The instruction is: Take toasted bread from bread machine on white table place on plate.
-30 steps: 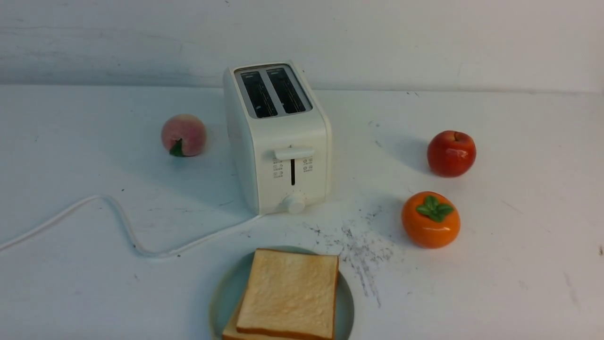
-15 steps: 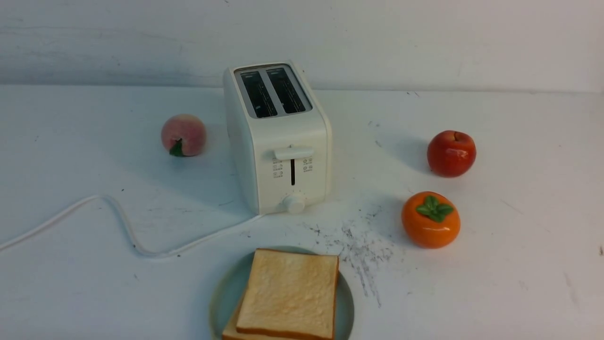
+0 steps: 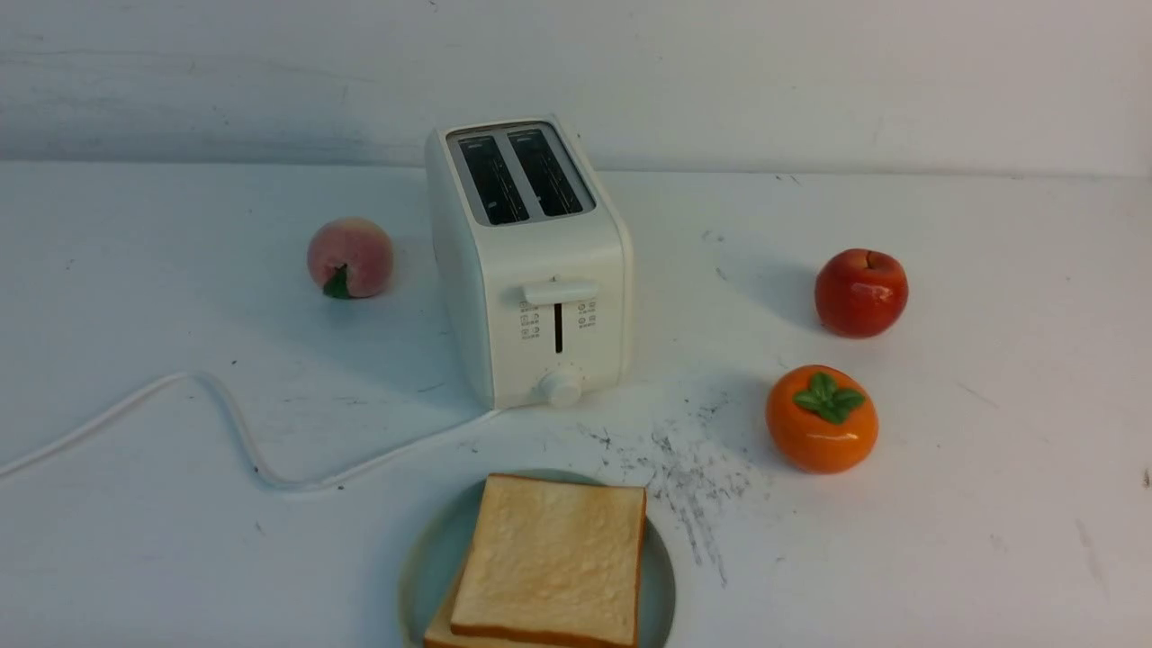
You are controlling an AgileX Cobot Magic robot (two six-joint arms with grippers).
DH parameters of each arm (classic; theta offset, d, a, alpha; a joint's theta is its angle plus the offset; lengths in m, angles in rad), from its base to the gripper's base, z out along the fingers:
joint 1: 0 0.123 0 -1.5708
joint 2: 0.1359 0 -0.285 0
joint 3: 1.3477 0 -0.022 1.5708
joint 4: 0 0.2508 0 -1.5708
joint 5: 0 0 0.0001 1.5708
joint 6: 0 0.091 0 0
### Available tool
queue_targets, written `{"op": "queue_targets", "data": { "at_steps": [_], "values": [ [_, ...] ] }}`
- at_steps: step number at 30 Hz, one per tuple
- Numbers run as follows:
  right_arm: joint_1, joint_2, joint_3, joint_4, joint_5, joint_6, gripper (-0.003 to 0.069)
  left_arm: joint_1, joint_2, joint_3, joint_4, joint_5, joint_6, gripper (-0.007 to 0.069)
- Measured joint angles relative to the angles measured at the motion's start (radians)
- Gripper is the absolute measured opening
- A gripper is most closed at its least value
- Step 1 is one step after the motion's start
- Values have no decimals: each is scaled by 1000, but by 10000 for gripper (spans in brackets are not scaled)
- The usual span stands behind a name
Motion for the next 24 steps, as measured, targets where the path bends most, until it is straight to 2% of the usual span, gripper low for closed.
{"op": "queue_targets", "data": {
  "at_steps": [24],
  "values": [
    [0,0,0,0,0,0,188,0,0,0,3,0,0,96]
  ]
}}
